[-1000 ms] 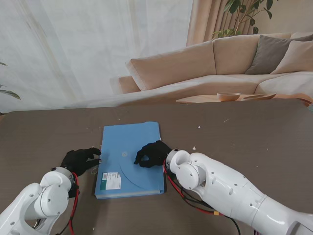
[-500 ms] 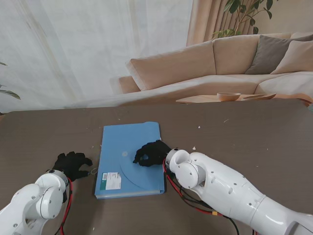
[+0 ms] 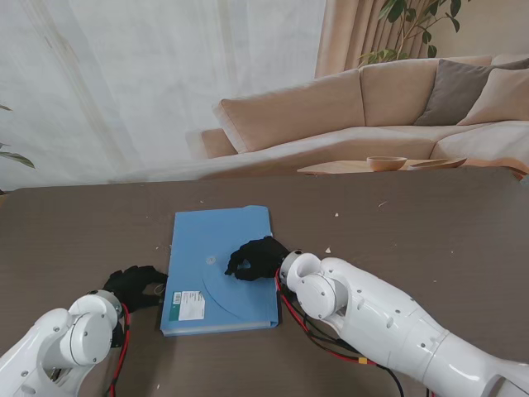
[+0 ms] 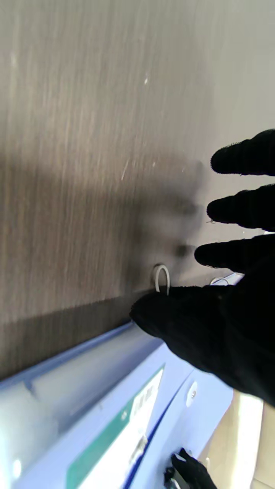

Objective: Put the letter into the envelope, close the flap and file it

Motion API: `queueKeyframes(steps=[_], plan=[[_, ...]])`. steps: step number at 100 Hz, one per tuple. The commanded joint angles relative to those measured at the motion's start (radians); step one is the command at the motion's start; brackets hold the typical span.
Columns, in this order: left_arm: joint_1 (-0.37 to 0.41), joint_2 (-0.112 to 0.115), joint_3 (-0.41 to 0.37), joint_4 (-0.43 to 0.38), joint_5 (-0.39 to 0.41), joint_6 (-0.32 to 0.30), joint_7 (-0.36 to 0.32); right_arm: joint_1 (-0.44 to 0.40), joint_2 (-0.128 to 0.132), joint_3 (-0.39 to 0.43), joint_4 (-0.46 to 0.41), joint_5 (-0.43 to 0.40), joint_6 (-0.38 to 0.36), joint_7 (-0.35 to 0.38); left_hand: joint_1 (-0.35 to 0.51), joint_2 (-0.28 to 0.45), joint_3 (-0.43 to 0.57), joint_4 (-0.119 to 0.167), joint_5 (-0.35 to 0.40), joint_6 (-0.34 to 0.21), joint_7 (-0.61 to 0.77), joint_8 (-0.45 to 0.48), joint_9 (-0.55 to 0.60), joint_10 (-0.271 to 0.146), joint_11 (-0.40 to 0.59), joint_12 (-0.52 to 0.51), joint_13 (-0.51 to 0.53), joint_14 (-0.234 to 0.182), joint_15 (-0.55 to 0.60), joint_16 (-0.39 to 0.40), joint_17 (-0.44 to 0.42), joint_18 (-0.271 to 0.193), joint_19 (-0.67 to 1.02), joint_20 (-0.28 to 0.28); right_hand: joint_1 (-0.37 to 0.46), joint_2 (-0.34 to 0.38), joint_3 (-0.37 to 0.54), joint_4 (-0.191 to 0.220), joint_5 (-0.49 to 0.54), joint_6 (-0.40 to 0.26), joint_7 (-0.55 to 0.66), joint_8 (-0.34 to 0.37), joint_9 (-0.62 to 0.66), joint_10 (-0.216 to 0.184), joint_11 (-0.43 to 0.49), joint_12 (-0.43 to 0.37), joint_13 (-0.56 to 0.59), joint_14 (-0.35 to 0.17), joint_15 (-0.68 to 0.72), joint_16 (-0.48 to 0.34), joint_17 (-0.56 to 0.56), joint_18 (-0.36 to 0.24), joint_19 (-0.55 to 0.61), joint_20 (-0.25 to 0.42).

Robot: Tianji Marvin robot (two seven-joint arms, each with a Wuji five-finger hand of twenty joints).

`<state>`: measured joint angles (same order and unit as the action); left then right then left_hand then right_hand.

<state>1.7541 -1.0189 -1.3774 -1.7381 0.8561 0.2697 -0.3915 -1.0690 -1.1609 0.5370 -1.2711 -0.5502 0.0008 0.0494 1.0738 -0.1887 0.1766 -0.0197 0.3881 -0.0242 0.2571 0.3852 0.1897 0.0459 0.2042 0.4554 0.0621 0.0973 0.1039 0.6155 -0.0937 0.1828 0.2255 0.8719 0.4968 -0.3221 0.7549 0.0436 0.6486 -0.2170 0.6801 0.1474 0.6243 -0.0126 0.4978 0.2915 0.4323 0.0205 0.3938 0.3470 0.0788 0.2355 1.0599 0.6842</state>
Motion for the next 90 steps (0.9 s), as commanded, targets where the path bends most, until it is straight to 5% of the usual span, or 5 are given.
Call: queueKeyframes(steps=[1, 42, 66, 78, 90], plan=[[0.003, -0.005, 0.010, 0.009, -0.030, 0.015, -0.033, -0.010, -0.001, -0.003, 0.010, 0.002, 0.002, 0.017, 0.018, -0.057, 0.038, 0.017, 0.060, 0.044, 0.089, 0.050, -0.033, -0.019, -0.031, 0.009, -0.035, -0.021, -0.013, -0.015, -0.012, -0.020, -0.017, -0.020, 0.017, -0.015, 0.014, -0.030, -0.027, -0.025, 0.020, 0.000, -0.034, -0.003, 0.015, 0.006, 0.002, 0.051, 0.015, 0.020, -0.004, 0.011, -0.031, -0.014], [-0.023, -0.001, 0.052, 0.027, 0.022, 0.022, -0.046, -0.012, -0.002, 0.002, 0.012, 0.004, 0.003, 0.013, -0.041, -0.221, 0.251, -0.022, -0.150, 0.281, 0.816, 0.898, -0.056, -0.039, -0.020, 0.220, -0.033, -0.034, -0.016, -0.049, -0.014, -0.027, -0.003, -0.026, 0.018, -0.022, 0.028, -0.031, -0.024, -0.023, 0.031, 0.000, -0.031, -0.004, 0.019, 0.008, 0.005, 0.053, 0.018, 0.020, 0.000, 0.011, -0.026, -0.011], [-0.022, -0.004, 0.058, 0.033, 0.071, 0.020, -0.018, -0.015, 0.001, 0.005, 0.008, 0.001, 0.008, 0.017, -0.075, -0.196, 0.271, -0.010, -0.245, 0.196, 0.749, 0.907, -0.070, -0.044, -0.052, 0.245, -0.034, -0.028, -0.020, -0.034, -0.015, -0.026, -0.005, -0.012, 0.017, -0.025, 0.034, -0.032, -0.023, -0.022, 0.036, 0.000, -0.032, -0.003, 0.019, 0.008, 0.007, 0.053, 0.019, 0.021, 0.001, 0.011, -0.023, -0.010], [-0.013, -0.008, 0.058, 0.035, 0.088, 0.019, 0.016, -0.015, 0.001, 0.007, 0.008, 0.000, 0.008, 0.017, -0.077, -0.181, 0.222, -0.004, -0.288, 0.061, 0.405, 0.715, -0.083, -0.068, -0.116, 0.244, -0.033, -0.025, -0.022, -0.055, -0.012, -0.027, -0.014, -0.029, 0.017, -0.026, 0.036, -0.032, -0.025, -0.023, 0.038, 0.001, -0.030, -0.004, 0.020, 0.008, 0.007, 0.053, 0.020, 0.021, 0.002, 0.011, -0.021, -0.009], [-0.012, -0.013, 0.069, 0.044, 0.104, 0.034, 0.053, -0.014, 0.001, 0.007, 0.008, 0.001, 0.007, 0.017, -0.083, -0.173, 0.200, -0.002, -0.313, 0.054, 0.150, 0.786, -0.081, -0.071, -0.117, 0.233, -0.033, -0.022, -0.021, -0.054, -0.012, -0.028, -0.012, -0.033, 0.017, -0.027, 0.039, -0.032, -0.023, -0.023, 0.040, 0.003, -0.031, -0.004, 0.019, 0.008, 0.007, 0.053, 0.020, 0.021, 0.002, 0.011, -0.020, -0.009]])
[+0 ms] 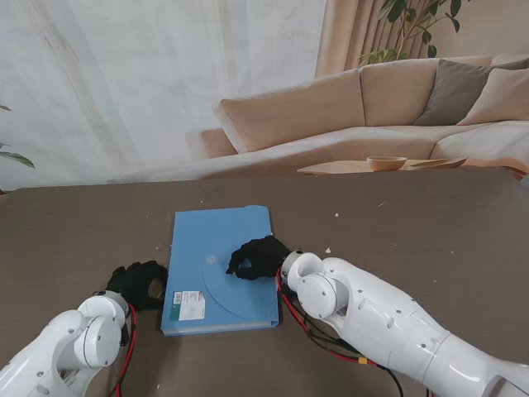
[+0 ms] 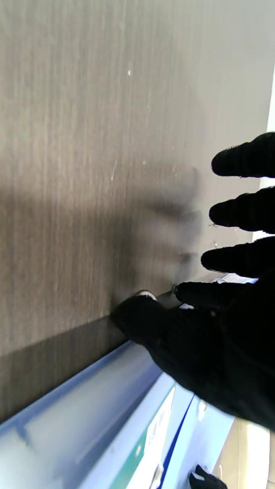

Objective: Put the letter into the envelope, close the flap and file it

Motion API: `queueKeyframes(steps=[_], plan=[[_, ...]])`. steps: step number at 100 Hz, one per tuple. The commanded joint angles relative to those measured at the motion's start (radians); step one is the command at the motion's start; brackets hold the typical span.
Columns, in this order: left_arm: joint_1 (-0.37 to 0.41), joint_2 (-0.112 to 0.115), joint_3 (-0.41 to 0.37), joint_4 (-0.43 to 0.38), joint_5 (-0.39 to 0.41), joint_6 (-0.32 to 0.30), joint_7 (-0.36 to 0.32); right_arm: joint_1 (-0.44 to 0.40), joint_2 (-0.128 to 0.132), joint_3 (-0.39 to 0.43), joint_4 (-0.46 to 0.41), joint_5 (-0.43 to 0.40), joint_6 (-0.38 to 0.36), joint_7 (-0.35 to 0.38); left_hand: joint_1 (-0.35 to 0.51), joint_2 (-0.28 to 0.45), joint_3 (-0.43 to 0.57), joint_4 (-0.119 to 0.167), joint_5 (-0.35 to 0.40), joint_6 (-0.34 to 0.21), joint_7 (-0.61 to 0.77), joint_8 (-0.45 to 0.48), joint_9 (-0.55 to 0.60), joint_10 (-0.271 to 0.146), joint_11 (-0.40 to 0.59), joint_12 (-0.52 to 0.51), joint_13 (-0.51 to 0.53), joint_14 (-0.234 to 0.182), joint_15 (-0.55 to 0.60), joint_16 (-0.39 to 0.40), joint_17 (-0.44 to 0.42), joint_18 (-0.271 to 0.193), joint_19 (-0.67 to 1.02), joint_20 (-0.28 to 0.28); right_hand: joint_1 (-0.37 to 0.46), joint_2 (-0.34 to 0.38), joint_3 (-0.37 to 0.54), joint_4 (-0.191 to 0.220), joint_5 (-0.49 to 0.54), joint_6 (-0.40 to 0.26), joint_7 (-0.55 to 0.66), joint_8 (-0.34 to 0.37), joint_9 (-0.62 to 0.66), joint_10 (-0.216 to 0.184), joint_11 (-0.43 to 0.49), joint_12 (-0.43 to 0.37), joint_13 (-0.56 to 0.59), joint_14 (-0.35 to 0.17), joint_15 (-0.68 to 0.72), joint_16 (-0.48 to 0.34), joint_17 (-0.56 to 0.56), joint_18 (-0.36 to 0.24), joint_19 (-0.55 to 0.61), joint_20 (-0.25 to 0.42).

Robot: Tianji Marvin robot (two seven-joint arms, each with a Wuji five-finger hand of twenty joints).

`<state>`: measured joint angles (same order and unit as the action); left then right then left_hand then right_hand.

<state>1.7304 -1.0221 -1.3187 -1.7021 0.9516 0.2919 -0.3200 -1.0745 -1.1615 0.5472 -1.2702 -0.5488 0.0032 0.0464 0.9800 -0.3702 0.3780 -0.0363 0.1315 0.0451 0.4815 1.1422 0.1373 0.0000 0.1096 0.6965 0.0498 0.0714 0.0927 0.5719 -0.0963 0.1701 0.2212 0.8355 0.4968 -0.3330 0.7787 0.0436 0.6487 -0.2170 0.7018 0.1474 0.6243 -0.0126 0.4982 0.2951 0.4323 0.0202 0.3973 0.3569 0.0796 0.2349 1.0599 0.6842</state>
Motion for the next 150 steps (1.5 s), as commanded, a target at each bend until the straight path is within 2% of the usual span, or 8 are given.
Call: queueKeyframes(steps=[1, 13, 29, 46, 65, 95, 125, 150], plan=[[0.012, -0.010, 0.011, 0.008, 0.010, 0.013, -0.017, -0.008, 0.002, -0.004, 0.007, -0.001, 0.005, 0.020, 0.011, 0.009, -0.002, 0.015, -0.053, -0.014, -0.087, 0.028, -0.029, -0.025, -0.021, -0.005, -0.022, 0.005, -0.008, -0.009, -0.010, -0.015, -0.006, 0.005, 0.017, -0.016, 0.015, -0.032, -0.023, -0.022, 0.019, 0.003, -0.030, -0.003, 0.019, 0.004, 0.007, 0.054, 0.016, 0.011, 0.002, 0.011, -0.020, -0.009], [0.012, -0.017, 0.023, 0.018, 0.001, 0.032, 0.040, -0.008, 0.002, -0.003, 0.008, 0.000, 0.004, 0.020, 0.029, 0.058, -0.033, 0.017, -0.009, -0.015, -0.050, -0.142, -0.018, -0.008, 0.017, -0.004, -0.026, 0.015, -0.001, 0.044, -0.013, -0.014, 0.007, 0.038, 0.017, -0.016, 0.018, -0.030, -0.023, -0.022, 0.021, 0.004, -0.029, -0.004, 0.020, 0.005, 0.006, 0.055, 0.016, 0.010, 0.002, 0.011, -0.020, -0.009], [0.015, -0.034, 0.030, 0.029, -0.060, 0.057, 0.132, -0.010, 0.002, -0.002, 0.005, 0.000, 0.004, 0.020, 0.190, 0.179, -0.160, 0.011, 0.322, 0.018, -0.030, -0.493, 0.033, 0.027, 0.170, -0.081, 0.005, 0.031, 0.023, 0.086, 0.008, 0.000, 0.017, 0.067, 0.015, -0.017, 0.022, -0.028, -0.022, -0.021, 0.023, 0.005, -0.029, -0.003, 0.020, 0.005, 0.007, 0.054, 0.017, 0.010, 0.003, 0.012, -0.019, -0.009], [0.013, -0.042, 0.030, 0.038, -0.094, 0.062, 0.171, -0.012, 0.003, 0.001, 0.003, 0.000, 0.005, 0.020, 0.303, 0.193, -0.248, 0.014, 0.485, -0.009, 0.006, -0.582, 0.067, 0.023, 0.292, -0.108, 0.030, 0.040, 0.036, 0.102, 0.018, 0.002, 0.022, 0.076, 0.013, -0.017, 0.022, -0.028, -0.021, -0.017, 0.024, 0.006, -0.029, -0.003, 0.020, 0.005, 0.006, 0.054, 0.017, 0.010, 0.003, 0.011, -0.018, -0.008], [0.016, -0.051, 0.022, 0.038, -0.144, 0.055, 0.202, -0.014, 0.004, 0.002, 0.001, 0.001, 0.008, 0.024, 0.311, 0.204, -0.221, 0.003, 0.588, -0.018, 0.147, -0.531, 0.124, 0.019, 0.337, -0.105, 0.053, 0.048, 0.048, 0.113, 0.026, 0.004, 0.027, 0.081, 0.011, -0.016, 0.021, -0.028, -0.021, -0.015, 0.024, 0.006, -0.029, -0.002, 0.020, 0.005, 0.007, 0.055, 0.018, 0.010, 0.003, 0.012, -0.018, -0.008], [0.030, -0.052, -0.026, 0.003, -0.230, 0.052, 0.162, -0.013, 0.004, 0.002, 0.001, 0.005, 0.010, 0.027, 0.311, 0.185, -0.119, -0.012, 0.529, 0.041, 0.353, -0.338, 0.122, 0.035, 0.382, -0.073, 0.049, 0.040, 0.054, 0.124, 0.027, 0.003, 0.026, 0.084, 0.011, -0.013, 0.020, -0.027, -0.020, -0.013, 0.025, 0.006, -0.026, -0.003, 0.020, 0.005, 0.009, 0.055, 0.018, 0.010, 0.004, 0.012, -0.017, -0.008], [0.020, -0.039, -0.055, -0.015, -0.310, 0.071, 0.060, -0.009, 0.002, 0.002, 0.003, 0.007, 0.011, 0.026, 0.311, 0.211, 0.172, -0.041, 0.489, 0.138, 0.497, -0.079, 0.090, 0.044, 0.423, -0.031, 0.027, 0.023, 0.058, 0.123, 0.017, -0.006, 0.022, 0.081, 0.011, -0.010, 0.019, -0.026, -0.020, -0.008, 0.025, 0.007, -0.026, -0.004, 0.020, 0.005, 0.010, 0.055, 0.018, 0.010, 0.004, 0.012, -0.016, -0.008], [0.035, -0.037, -0.082, -0.042, -0.357, 0.083, 0.028, -0.006, 0.003, -0.001, 0.005, 0.009, 0.014, 0.032, 0.311, 0.215, 0.237, -0.054, 0.452, 0.197, 0.531, 0.004, 0.069, 0.049, 0.428, -0.022, 0.012, 0.014, 0.058, 0.120, 0.008, -0.013, 0.020, 0.081, 0.011, -0.010, 0.019, -0.026, -0.021, -0.008, 0.024, 0.007, -0.024, -0.005, 0.021, 0.005, 0.011, 0.055, 0.018, 0.010, 0.004, 0.013, -0.016, -0.009]])
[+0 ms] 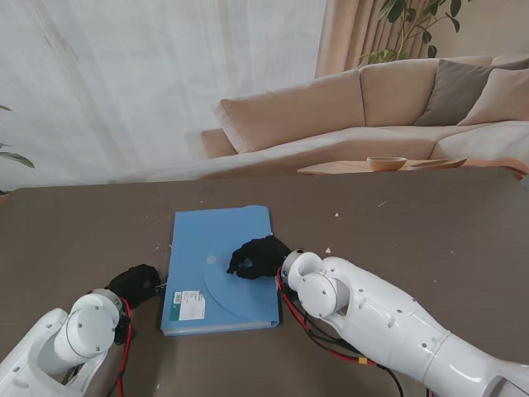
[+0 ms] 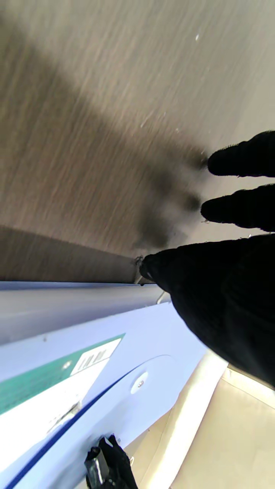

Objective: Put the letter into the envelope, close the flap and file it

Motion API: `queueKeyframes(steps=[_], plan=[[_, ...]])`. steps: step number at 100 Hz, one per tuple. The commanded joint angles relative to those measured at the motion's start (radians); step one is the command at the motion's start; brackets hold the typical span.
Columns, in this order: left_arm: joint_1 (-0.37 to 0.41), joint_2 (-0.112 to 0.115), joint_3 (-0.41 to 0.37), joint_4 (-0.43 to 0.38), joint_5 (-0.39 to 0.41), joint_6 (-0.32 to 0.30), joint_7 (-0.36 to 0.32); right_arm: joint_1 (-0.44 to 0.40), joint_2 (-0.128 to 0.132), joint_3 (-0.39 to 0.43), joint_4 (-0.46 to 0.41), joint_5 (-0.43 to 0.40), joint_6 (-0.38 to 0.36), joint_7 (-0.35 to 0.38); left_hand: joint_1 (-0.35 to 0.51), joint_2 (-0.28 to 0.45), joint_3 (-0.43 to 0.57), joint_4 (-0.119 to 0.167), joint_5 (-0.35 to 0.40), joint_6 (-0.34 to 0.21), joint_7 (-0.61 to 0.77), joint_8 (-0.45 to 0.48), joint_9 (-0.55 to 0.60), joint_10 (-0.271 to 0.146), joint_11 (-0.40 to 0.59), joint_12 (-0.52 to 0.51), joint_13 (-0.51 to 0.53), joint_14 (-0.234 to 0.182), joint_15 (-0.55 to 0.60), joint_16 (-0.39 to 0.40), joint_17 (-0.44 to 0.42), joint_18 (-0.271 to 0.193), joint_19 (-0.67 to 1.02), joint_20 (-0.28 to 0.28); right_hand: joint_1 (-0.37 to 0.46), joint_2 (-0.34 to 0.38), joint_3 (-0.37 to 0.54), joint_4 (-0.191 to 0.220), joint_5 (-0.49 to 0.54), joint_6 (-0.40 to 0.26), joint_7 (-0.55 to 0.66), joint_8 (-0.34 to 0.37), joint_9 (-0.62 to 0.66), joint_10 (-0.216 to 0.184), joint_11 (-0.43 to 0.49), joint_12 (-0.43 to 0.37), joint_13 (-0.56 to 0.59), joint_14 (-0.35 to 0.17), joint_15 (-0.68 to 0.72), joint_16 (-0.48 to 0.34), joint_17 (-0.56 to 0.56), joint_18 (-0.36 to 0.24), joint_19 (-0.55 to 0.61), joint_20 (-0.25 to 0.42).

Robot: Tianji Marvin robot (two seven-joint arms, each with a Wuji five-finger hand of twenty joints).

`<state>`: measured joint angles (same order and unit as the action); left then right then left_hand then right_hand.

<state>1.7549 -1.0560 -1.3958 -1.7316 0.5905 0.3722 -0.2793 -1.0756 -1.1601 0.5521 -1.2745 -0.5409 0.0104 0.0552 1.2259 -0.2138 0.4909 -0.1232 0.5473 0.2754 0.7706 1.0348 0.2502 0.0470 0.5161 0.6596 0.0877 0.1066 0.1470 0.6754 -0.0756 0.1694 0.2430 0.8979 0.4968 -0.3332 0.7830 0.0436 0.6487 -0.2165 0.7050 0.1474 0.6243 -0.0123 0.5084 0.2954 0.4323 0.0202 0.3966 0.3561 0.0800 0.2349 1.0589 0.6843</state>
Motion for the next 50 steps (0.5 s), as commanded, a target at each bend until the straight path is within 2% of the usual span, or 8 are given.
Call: queueKeyframes(steps=[1, 21, 50], plan=[[0.011, -0.003, -0.006, -0.013, 0.003, 0.003, -0.012, -0.004, 0.002, -0.006, 0.009, 0.001, 0.007, 0.024, 0.065, 0.058, 0.125, 0.031, 0.033, -0.032, 0.243, 0.113, -0.044, 0.002, 0.022, 0.015, -0.026, -0.022, 0.003, 0.017, -0.012, -0.012, -0.001, 0.019, 0.012, -0.010, 0.015, -0.026, -0.021, -0.008, 0.021, 0.007, -0.024, -0.005, 0.011, 0.005, 0.011, 0.055, 0.019, 0.011, 0.004, 0.013, -0.015, -0.009], [0.015, -0.008, -0.020, -0.015, 0.004, 0.021, 0.008, 0.000, 0.001, -0.009, 0.010, 0.003, 0.009, 0.027, 0.065, 0.051, 0.146, 0.008, -0.034, 0.012, 0.272, 0.127, -0.059, 0.002, 0.031, 0.020, -0.032, -0.026, 0.006, 0.019, -0.012, -0.015, 0.002, 0.022, 0.013, -0.010, 0.014, -0.025, -0.021, -0.007, 0.021, 0.007, -0.021, -0.005, 0.011, 0.005, 0.013, 0.056, 0.019, 0.011, 0.005, 0.013, -0.014, -0.009], [0.025, -0.014, -0.053, -0.019, -0.051, 0.006, 0.018, 0.011, 0.000, -0.019, 0.013, 0.003, 0.011, 0.032, 0.065, 0.052, 0.155, 0.006, -0.030, 0.015, 0.295, 0.126, -0.060, 0.005, 0.038, 0.021, -0.037, -0.030, 0.006, 0.020, -0.018, -0.020, 0.001, 0.025, 0.012, -0.008, 0.014, -0.025, -0.023, -0.007, 0.016, 0.004, -0.022, -0.008, 0.009, 0.004, 0.014, 0.055, 0.019, 0.011, 0.006, 0.014, -0.014, -0.008]])
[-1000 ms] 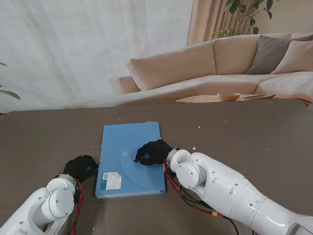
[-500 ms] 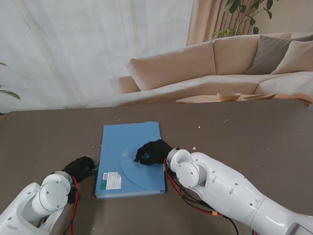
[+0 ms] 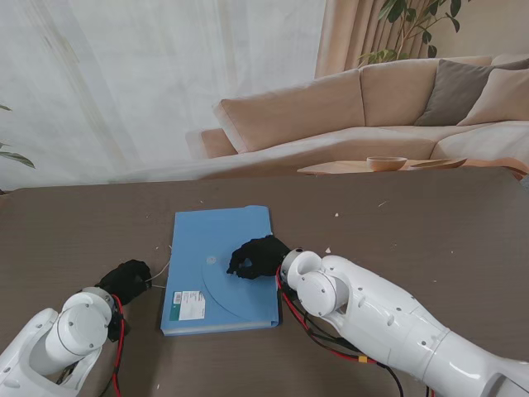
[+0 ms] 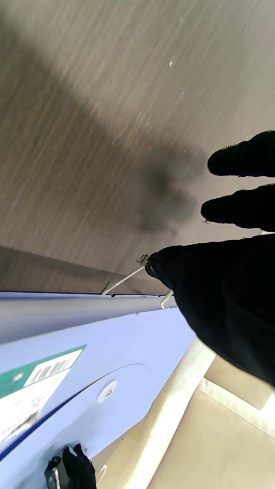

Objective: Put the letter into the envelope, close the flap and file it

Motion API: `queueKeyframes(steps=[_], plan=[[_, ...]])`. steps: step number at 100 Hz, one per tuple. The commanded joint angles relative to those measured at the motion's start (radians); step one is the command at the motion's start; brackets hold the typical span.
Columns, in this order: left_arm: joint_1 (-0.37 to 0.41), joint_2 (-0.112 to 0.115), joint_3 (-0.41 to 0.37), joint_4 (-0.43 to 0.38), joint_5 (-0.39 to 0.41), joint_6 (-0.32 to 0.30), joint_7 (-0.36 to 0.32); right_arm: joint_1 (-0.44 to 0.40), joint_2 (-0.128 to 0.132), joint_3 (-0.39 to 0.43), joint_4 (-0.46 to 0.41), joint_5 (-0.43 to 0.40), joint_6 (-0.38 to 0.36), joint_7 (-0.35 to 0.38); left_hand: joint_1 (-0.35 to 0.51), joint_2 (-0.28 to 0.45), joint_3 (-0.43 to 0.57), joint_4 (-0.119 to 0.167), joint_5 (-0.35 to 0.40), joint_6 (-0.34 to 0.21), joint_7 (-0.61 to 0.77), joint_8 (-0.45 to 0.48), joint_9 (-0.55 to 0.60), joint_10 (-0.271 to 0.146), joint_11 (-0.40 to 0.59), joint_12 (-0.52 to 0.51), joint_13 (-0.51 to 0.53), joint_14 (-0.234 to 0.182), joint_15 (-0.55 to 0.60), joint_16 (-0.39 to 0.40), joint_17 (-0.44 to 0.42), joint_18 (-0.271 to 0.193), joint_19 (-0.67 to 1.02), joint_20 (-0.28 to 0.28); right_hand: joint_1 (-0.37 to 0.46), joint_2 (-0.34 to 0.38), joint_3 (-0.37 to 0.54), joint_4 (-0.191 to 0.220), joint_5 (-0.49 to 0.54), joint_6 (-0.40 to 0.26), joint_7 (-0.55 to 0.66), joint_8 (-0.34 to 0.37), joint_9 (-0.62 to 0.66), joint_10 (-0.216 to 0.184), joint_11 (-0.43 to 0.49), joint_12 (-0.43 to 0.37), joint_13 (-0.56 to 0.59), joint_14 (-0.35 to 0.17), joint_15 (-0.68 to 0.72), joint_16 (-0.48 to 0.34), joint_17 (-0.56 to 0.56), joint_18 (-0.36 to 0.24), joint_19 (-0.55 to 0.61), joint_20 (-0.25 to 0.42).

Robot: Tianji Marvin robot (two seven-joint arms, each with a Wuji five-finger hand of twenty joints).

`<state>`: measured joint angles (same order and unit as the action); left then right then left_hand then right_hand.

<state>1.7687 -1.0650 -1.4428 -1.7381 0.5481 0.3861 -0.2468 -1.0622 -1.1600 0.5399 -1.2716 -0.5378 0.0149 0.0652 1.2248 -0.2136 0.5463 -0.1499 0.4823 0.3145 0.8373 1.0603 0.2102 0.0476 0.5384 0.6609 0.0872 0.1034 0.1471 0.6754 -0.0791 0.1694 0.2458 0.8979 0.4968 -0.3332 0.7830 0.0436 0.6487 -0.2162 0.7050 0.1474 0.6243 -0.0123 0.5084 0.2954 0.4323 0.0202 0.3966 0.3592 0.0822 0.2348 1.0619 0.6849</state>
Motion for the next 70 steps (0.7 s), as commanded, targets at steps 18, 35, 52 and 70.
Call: queueKeyframes(steps=[18, 35, 52, 70], plan=[[0.021, -0.004, -0.025, -0.027, -0.062, -0.022, -0.034, -0.005, 0.003, -0.005, 0.004, -0.012, 0.013, 0.023, 0.066, 0.053, 0.100, 0.039, 0.048, -0.030, 0.228, 0.101, -0.019, 0.006, 0.014, 0.018, -0.039, -0.027, 0.002, 0.017, -0.019, -0.020, -0.004, 0.025, 0.014, -0.008, 0.015, -0.023, -0.024, -0.006, 0.011, 0.002, -0.021, -0.009, 0.008, 0.003, 0.015, 0.056, 0.018, 0.007, 0.004, 0.014, -0.016, -0.009], [0.023, -0.005, -0.035, -0.035, -0.120, -0.026, -0.049, -0.009, 0.005, 0.001, -0.002, -0.014, 0.017, 0.026, 0.066, 0.046, 0.098, 0.043, 0.064, -0.034, 0.219, 0.097, -0.019, 0.007, 0.014, 0.018, -0.042, -0.029, -0.003, 0.014, -0.025, -0.024, -0.006, 0.024, 0.013, -0.009, 0.016, -0.022, -0.022, -0.005, 0.010, 0.002, -0.020, -0.010, 0.008, 0.003, 0.016, 0.057, 0.018, 0.007, 0.004, 0.013, -0.016, -0.009], [0.023, -0.006, -0.034, -0.040, -0.165, -0.030, -0.058, -0.010, 0.006, 0.003, -0.004, -0.014, 0.019, 0.027, 0.066, 0.017, 0.092, 0.049, 0.126, -0.044, 0.145, 0.040, -0.022, 0.015, -0.025, -0.007, -0.060, -0.036, -0.023, 0.003, -0.029, -0.033, -0.019, 0.009, 0.013, -0.009, 0.018, -0.021, -0.022, -0.005, 0.009, 0.002, -0.021, -0.010, 0.008, 0.003, 0.016, 0.055, 0.019, 0.008, 0.005, 0.012, -0.016, -0.009], [0.030, -0.008, -0.035, -0.048, -0.215, -0.062, -0.060, -0.013, 0.007, 0.005, -0.006, -0.014, 0.018, 0.028, 0.066, -0.001, 0.064, 0.056, 0.186, -0.066, 0.048, -0.078, -0.017, -0.005, -0.090, -0.055, -0.058, -0.056, -0.059, -0.034, -0.019, -0.053, -0.042, -0.043, 0.013, -0.010, 0.020, -0.019, -0.024, -0.006, 0.007, 0.002, -0.021, -0.010, 0.008, 0.003, 0.016, 0.056, 0.019, 0.008, 0.005, 0.013, -0.016, -0.009]])
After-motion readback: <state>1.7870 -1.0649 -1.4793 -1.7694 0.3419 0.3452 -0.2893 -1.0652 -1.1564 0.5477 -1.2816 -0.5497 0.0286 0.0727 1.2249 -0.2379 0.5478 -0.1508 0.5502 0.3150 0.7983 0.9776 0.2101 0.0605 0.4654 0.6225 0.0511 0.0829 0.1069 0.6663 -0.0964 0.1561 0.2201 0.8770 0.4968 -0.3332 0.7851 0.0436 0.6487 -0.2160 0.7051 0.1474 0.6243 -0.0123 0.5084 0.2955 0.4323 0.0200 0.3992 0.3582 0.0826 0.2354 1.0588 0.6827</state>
